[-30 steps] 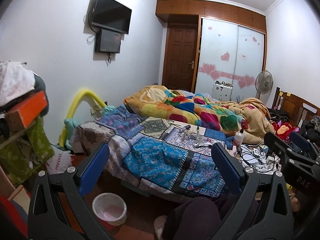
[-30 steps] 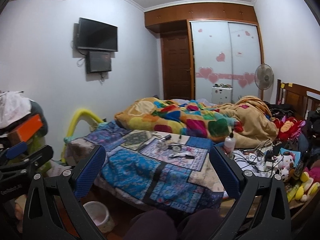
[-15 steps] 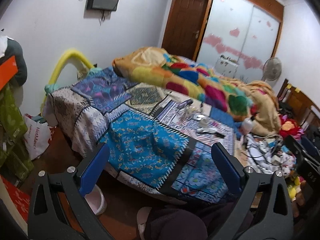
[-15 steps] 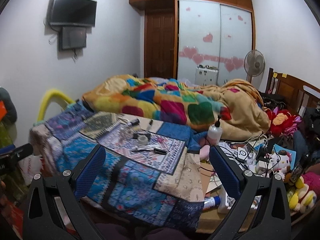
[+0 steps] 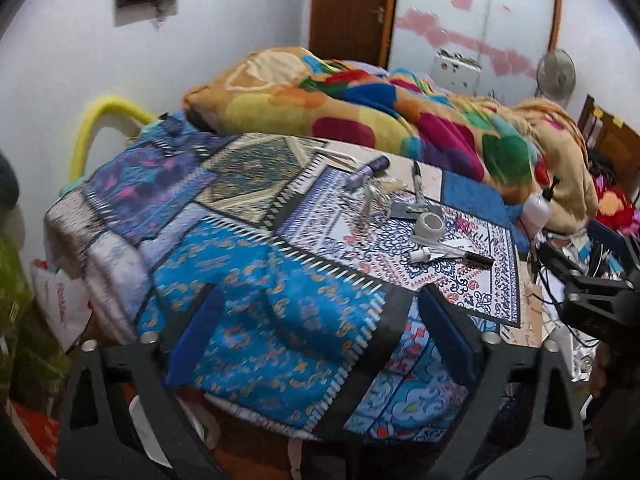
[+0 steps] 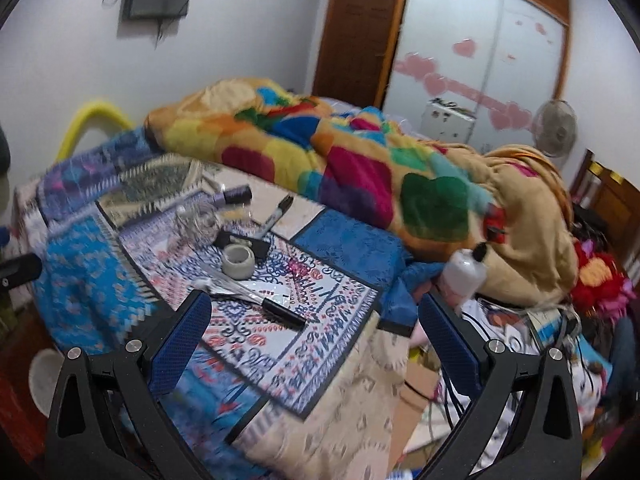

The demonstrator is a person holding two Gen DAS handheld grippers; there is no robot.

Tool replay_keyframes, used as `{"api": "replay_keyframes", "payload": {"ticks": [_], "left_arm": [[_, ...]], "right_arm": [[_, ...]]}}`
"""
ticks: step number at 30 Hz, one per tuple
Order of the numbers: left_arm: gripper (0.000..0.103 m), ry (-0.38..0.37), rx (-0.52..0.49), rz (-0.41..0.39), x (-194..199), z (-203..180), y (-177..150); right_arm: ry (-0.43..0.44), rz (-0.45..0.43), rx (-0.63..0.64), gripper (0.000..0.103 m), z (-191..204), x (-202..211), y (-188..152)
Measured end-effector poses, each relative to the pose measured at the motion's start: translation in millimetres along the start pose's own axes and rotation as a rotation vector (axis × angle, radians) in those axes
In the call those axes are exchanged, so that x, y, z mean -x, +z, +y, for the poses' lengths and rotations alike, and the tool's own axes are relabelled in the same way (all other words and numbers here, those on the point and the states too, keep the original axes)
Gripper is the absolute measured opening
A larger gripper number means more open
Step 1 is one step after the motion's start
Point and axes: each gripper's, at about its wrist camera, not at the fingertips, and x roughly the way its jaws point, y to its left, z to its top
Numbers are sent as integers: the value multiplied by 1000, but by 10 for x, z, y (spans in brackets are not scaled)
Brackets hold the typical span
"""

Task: Collect trash
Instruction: 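Reach the left tool to the white toothpaste tube while the right tool reaches the clear tube, then close the left tool on the toothpaste tube while the right tool grasps the clear tube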

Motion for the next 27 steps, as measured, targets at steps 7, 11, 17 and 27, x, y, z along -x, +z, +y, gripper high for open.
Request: {"api": "replay_keyframes", "payload": {"ticks": [7,11,17,27], "left_arm": [[75,-91,-63,93,-575,-257,79],[68,-153,-73,144,-855,-379,97],[63,-158,-86,169,-1083,-501,119],[63,-224,-88,191,-1218,-657,172]], "right_arm": [[122,88,105,87,103,-671,6],[226,160,92,70,52,-951,-8],[377,253,69,42,44,-1212,-52],[458,274,87,10,11,-1101,-146]]}}
